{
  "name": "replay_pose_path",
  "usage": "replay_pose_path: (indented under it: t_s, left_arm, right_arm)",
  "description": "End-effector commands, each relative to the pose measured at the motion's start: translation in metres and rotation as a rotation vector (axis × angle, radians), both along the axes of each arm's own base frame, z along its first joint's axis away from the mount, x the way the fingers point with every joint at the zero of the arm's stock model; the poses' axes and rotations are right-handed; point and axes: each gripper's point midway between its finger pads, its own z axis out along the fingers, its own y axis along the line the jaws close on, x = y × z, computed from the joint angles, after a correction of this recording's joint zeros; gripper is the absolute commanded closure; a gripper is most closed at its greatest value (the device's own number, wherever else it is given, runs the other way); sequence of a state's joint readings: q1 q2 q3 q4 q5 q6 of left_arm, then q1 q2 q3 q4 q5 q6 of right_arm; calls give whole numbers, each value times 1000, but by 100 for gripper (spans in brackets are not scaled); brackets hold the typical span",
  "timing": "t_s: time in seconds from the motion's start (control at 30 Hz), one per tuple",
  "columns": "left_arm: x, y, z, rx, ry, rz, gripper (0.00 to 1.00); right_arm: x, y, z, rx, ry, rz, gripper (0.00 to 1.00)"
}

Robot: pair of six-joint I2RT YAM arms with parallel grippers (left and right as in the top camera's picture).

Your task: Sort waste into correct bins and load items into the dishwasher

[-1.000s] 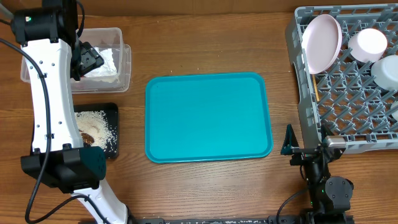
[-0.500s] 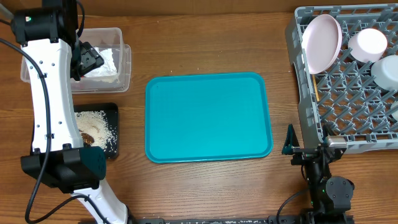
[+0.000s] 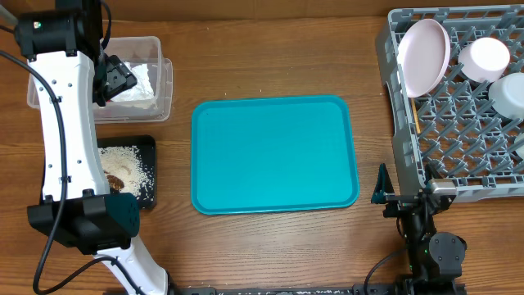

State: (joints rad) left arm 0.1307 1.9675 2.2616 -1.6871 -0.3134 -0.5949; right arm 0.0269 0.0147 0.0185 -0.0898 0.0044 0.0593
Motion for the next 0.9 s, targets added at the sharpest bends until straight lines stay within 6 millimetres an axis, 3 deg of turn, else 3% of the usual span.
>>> replay_pose_path:
  t_s: [0.0,0.6,0.87]
  left_arm:
    - [-1,-3,11,6,-30,-18,0]
    - [-3,-3,16,8,-45,-19,0]
    - [-38,1,43,73,-70,-38,0]
  right_arm:
    - [0,0,-1,-4,-7,-2,0]
    - [0,0,-1,-4,-7,-2,0]
    - [0,0,-1,-4,-7,-2,0]
